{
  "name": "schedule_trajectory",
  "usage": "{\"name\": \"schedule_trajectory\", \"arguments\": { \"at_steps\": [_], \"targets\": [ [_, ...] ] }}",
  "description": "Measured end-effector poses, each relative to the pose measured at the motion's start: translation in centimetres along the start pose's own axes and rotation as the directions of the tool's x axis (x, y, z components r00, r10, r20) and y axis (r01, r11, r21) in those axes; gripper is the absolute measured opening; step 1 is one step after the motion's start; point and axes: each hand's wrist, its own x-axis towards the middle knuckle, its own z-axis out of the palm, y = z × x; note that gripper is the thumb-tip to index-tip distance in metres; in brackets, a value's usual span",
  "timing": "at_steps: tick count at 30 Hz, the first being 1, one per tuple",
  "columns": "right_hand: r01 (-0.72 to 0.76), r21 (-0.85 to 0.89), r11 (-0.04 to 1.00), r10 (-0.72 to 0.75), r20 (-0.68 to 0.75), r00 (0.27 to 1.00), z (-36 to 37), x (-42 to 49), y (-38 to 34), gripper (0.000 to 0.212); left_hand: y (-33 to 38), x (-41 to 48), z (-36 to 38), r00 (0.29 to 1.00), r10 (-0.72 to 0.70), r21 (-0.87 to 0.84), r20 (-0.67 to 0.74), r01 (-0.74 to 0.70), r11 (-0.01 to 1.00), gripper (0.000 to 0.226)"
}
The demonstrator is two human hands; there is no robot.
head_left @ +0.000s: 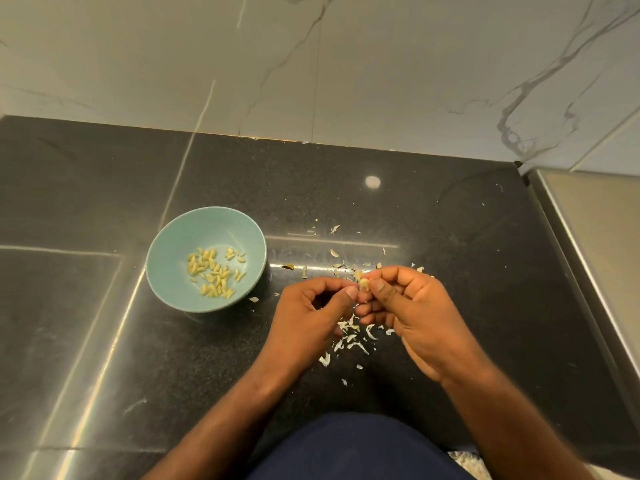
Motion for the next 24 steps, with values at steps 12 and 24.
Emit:
{"name": "schedule_trajectory", "arguments": {
  "at_steps": [12,24],
  "targets": [
    [0.13,-0.118,0.984,-0.127,0.035,0.991,1.3,-0.6,-0.5,0.018,2.3,-1.3,-0.5,0.999,-0.019,-0.093,-0.034,0.016,0.996,0.007],
    [0.29,-0.402,0.868,-0.272,0.103,0.957,1.2,-1.0,-0.9,0.017,2.9,-1.3,-0.6,0.999,-0.028,-0.083,-0.032,0.025,0.996,0.007]
  ]
}}
